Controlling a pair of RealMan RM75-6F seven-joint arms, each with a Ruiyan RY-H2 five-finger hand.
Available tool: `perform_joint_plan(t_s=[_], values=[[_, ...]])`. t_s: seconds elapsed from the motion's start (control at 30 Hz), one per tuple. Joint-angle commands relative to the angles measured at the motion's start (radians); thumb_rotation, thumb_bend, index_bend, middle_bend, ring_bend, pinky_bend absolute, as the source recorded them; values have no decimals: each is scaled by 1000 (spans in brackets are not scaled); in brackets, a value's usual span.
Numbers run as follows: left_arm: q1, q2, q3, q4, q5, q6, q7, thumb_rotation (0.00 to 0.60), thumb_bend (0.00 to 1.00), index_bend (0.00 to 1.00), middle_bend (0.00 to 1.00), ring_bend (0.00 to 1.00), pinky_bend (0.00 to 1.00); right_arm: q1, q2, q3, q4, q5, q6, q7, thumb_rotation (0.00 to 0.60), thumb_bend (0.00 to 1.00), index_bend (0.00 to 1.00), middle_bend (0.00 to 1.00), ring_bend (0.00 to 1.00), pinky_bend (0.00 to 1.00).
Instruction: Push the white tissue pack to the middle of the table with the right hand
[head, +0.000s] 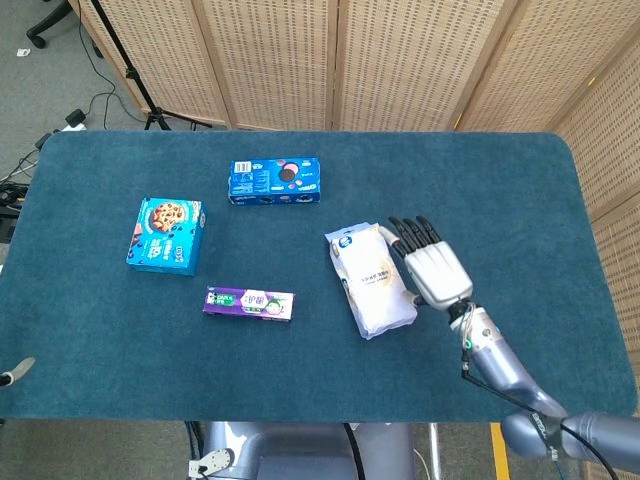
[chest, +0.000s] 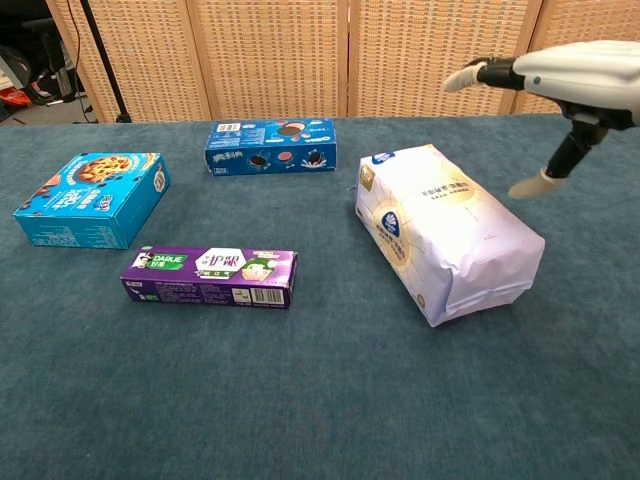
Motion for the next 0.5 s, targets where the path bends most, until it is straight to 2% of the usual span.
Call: perform_joint_plan(t_s=[0.03, 0.13, 0.23, 0.5], values=[[-2, -2, 3, -2, 6, -4, 11, 600, 0, 0, 0, 0, 0, -62, 58, -79, -57, -124, 31, 6, 600, 0, 0, 0, 0, 0], [-3, -4, 4, -4, 9, -3, 19, 600, 0, 0, 0, 0, 0, -85, 76, -110, -67, -181, 32, 2, 600, 0, 0, 0, 0, 0], [-2, -4, 2, -6, 6, -2, 20, 600, 0, 0, 0, 0, 0, -108, 59, -131, -32, -241, 42, -16, 600, 0, 0, 0, 0, 0], [-2, -6, 4, -5, 9, -1, 22, 600, 0, 0, 0, 0, 0, -132, -39, -118, 70, -246, 12, -1, 600, 0, 0, 0, 0, 0]])
